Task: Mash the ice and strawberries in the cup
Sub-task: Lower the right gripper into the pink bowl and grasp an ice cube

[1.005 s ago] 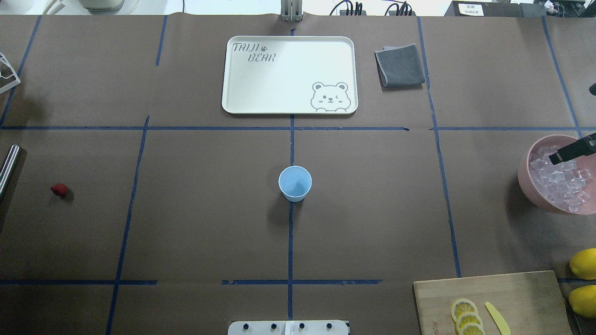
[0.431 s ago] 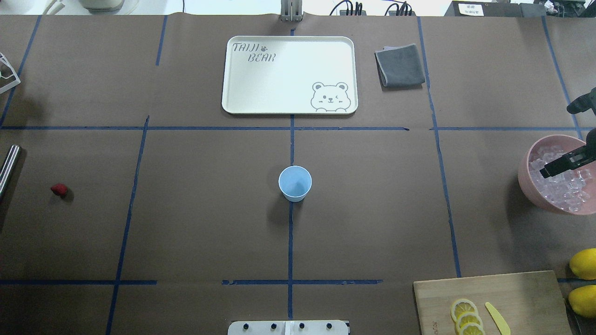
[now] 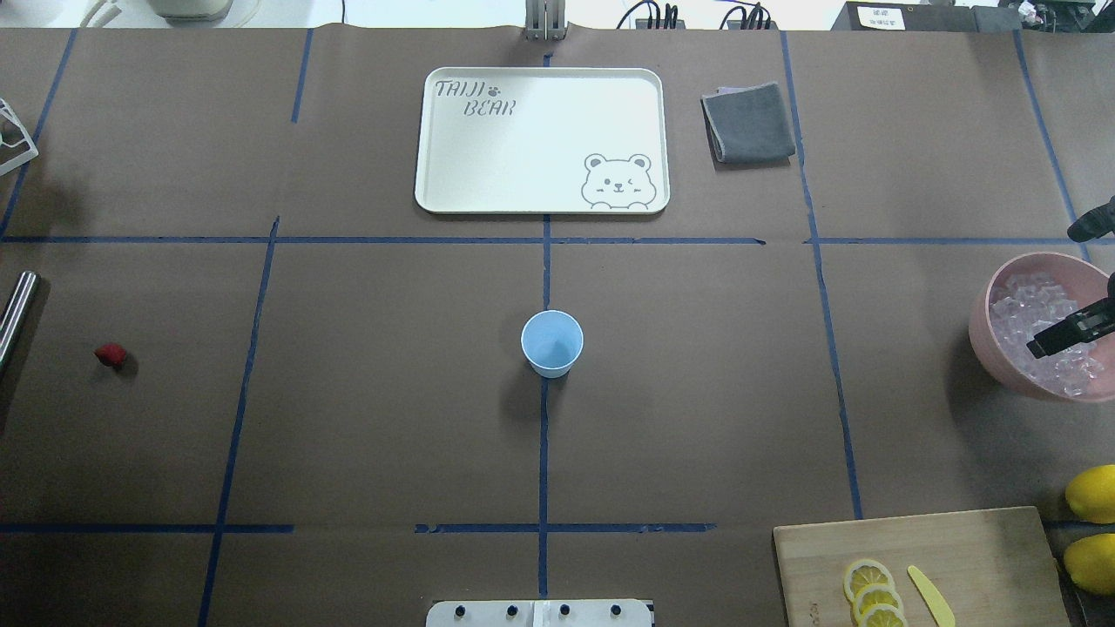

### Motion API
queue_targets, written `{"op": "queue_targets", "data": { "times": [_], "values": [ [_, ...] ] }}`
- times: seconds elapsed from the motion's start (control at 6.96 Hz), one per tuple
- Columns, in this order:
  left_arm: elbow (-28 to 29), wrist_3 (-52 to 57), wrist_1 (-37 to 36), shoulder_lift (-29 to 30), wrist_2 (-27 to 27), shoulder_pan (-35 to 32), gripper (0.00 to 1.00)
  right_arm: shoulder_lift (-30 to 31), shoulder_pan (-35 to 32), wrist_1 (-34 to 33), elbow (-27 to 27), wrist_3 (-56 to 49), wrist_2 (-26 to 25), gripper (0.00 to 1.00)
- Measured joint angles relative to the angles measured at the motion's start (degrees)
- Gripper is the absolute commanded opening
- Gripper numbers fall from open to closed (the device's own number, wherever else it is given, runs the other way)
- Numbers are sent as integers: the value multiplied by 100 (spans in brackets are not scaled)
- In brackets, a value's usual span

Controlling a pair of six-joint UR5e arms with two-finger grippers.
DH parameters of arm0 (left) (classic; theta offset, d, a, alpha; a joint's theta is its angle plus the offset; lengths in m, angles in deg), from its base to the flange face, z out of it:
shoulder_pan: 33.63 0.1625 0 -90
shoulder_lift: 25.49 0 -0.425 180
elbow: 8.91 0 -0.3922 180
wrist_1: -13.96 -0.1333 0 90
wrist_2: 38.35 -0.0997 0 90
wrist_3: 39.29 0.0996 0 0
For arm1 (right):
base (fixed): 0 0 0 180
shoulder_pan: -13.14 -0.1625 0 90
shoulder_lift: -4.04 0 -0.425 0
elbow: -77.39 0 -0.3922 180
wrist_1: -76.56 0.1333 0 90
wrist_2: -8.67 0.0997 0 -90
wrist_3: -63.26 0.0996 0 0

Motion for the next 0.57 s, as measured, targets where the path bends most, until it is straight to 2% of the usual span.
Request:
{"op": "queue_targets", "data": {
  "times": [0.57],
  "values": [
    [7, 0, 0, -3, 2, 0, 100, -127, 41, -9, 109, -3, 15, 80]
  ]
}}
